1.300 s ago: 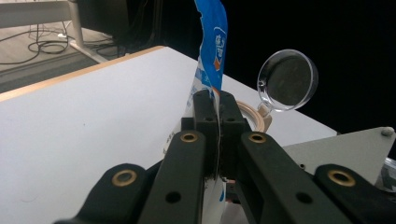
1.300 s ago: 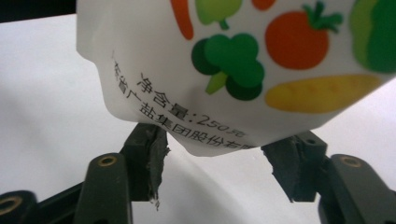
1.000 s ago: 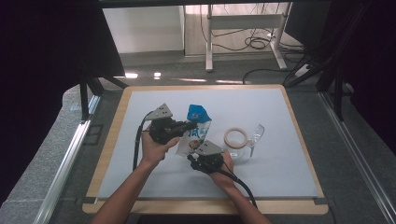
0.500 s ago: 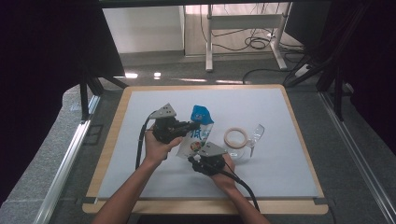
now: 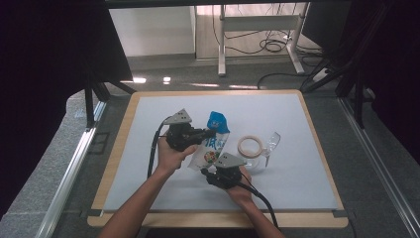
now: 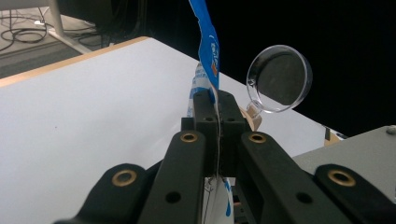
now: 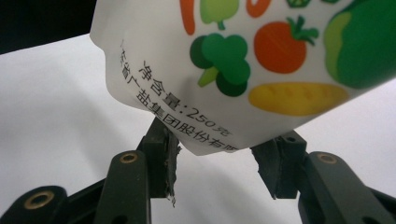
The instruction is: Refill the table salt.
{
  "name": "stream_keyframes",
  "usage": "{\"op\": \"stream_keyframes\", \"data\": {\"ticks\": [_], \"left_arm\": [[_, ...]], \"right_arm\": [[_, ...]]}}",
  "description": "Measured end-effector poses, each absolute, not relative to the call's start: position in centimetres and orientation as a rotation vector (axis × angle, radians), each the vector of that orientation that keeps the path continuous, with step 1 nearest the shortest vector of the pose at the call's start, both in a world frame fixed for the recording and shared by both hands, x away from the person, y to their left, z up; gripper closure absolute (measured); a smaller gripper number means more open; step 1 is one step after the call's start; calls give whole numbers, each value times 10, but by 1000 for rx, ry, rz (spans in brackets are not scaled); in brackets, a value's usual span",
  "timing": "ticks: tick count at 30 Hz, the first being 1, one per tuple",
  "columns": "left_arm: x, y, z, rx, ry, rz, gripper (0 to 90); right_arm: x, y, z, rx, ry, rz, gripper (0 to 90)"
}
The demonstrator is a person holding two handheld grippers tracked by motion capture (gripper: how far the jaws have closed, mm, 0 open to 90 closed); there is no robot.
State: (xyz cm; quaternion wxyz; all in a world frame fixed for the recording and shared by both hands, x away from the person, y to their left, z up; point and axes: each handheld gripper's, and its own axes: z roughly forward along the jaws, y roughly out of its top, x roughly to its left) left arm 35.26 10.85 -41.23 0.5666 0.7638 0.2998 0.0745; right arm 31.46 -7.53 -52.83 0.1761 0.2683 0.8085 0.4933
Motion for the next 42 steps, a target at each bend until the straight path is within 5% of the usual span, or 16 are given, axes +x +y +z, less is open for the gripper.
{"op": "stream_keyframes", "data": {"ticks": [42], "left_arm": [[347,82,-410,1806,629,139,899]], "right_arm": [[315,-84,-533,770,2208,1359,470]]}}
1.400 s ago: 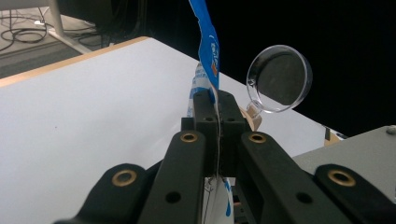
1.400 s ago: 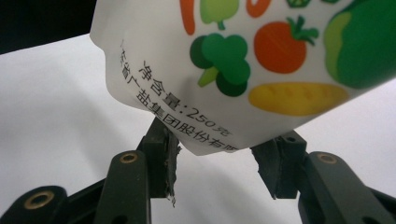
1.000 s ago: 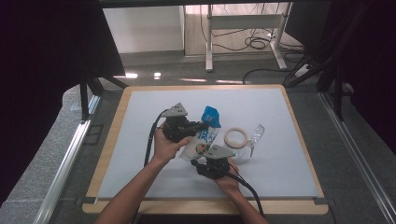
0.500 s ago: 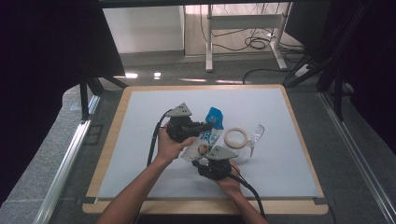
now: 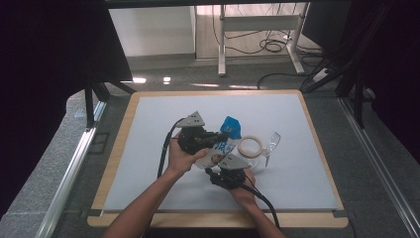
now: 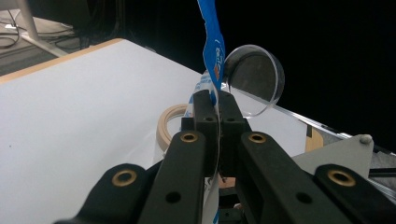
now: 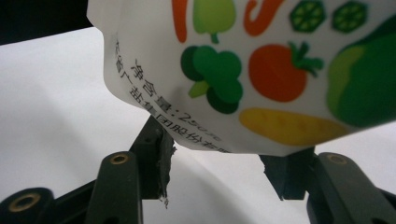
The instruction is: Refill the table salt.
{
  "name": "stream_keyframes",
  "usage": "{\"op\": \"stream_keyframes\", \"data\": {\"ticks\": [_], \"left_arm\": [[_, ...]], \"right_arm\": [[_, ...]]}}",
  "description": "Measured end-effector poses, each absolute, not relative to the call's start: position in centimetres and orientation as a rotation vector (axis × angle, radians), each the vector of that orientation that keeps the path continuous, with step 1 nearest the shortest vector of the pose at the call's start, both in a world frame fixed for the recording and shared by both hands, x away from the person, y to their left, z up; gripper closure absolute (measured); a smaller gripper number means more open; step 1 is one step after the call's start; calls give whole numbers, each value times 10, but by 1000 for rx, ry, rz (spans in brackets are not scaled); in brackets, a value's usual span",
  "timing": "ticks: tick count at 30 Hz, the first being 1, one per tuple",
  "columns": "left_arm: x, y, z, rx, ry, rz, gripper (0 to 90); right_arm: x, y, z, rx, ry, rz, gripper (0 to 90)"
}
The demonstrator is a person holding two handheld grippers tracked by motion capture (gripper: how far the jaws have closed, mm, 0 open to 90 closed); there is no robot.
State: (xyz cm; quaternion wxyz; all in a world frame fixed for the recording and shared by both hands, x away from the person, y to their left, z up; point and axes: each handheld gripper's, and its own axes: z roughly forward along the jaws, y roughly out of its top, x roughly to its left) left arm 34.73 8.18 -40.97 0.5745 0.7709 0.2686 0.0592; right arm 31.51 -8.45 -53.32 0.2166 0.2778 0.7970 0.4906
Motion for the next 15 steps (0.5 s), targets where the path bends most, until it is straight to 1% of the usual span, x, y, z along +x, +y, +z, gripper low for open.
{"op": "stream_keyframes", "data": {"ticks": [10,12,15], "left_arm": [[349,79,-409,1807,627,131,900],[350,79,-408,1814,625,138,899],[353,79,-410,1816,636,134,899]], "right_arm": [[321,-81,-533,794,2206,1310,437],[320,-81,-533,784,2195,1314,441],[317,-82,-533,773,2187,1324,479]]}}
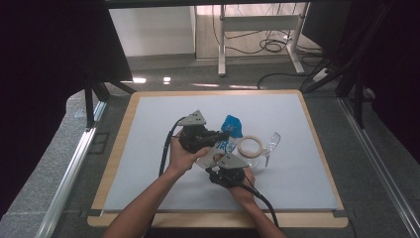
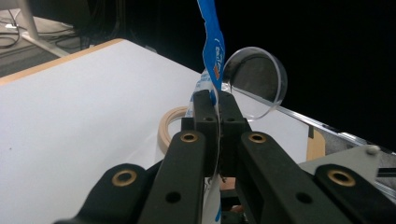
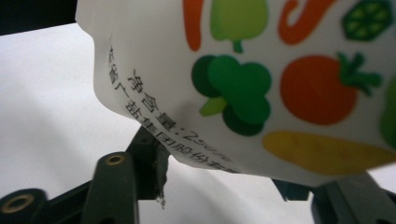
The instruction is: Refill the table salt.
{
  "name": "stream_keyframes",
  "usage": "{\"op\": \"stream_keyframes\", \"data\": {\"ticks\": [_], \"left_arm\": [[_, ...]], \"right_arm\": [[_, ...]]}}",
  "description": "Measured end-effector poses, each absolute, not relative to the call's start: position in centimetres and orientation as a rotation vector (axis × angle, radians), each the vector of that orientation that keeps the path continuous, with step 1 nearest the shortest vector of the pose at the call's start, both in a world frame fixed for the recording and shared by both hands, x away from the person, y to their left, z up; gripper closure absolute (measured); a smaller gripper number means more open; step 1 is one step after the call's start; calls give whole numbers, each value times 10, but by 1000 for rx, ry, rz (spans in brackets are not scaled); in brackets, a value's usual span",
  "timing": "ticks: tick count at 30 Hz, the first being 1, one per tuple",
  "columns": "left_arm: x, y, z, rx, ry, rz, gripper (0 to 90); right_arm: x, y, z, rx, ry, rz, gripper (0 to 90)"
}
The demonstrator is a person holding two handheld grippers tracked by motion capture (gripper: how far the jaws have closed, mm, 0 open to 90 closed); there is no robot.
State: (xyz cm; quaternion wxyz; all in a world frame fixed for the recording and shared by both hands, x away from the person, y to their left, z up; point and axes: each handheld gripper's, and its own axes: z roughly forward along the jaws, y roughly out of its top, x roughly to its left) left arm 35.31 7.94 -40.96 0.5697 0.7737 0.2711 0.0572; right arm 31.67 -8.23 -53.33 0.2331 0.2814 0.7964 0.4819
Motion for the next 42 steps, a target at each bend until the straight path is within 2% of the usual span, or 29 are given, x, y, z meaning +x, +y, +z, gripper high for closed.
{"op": "stream_keyframes", "data": {"ticks": [5,15,42], "left_arm": [[359,80,-412,1821,651,122,899],[366,73,-411,1852,638,109,898],[383,60,-412,1944,615,39,898]], "right_arm": [[314,-87,-533,780,2207,1355,505],[303,-90,-529,803,2209,1365,505],[303,-91,-532,845,2202,1381,505]]}}
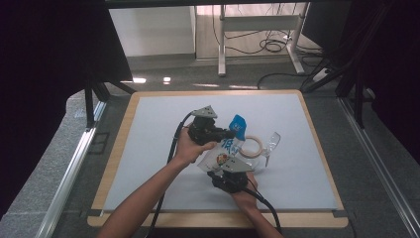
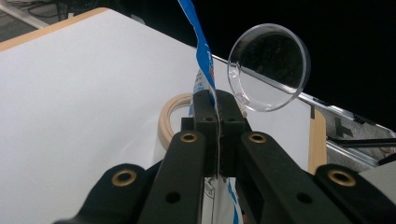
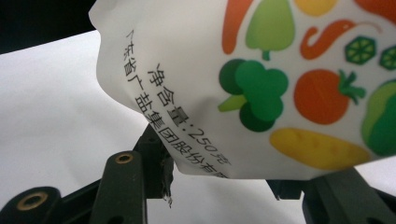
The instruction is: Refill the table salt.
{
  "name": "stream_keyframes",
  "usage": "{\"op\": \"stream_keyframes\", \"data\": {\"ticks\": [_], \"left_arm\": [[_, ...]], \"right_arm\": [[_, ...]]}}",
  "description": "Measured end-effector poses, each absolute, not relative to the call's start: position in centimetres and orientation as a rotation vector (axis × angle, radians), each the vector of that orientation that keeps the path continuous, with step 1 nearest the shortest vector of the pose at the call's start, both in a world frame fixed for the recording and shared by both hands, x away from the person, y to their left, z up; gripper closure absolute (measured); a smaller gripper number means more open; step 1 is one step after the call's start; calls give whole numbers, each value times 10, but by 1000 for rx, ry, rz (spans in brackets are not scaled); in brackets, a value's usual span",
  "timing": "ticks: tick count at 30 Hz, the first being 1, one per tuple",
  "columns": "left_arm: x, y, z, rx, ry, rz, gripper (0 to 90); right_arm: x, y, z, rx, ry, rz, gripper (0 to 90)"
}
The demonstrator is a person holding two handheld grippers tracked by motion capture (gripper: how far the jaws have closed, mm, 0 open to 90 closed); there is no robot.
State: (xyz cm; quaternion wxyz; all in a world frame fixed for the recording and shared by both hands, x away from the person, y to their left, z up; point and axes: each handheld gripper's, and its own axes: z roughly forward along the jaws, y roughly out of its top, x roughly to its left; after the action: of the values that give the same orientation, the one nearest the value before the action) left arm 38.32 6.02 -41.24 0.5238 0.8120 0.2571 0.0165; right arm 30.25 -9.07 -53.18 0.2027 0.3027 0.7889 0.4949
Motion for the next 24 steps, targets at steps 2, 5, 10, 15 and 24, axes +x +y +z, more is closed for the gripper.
{"op": "stream_keyframes", "data": {"ticks": [2,5,10,15,24], "left_arm": [[384,61,-412,1945,619,35,898],[387,61,-411,1951,622,30,898],[387,60,-410,1960,622,24,898],[387,57,-407,1976,610,29,898],[387,50,-403,2008,587,27,898]], "right_arm": [[303,-90,-532,848,2202,1385,506],[303,-90,-531,844,2199,1392,506],[303,-89,-530,847,2196,1397,506],[301,-89,-528,850,2191,1404,506],[295,-91,-522,845,2188,1430,506]]}}
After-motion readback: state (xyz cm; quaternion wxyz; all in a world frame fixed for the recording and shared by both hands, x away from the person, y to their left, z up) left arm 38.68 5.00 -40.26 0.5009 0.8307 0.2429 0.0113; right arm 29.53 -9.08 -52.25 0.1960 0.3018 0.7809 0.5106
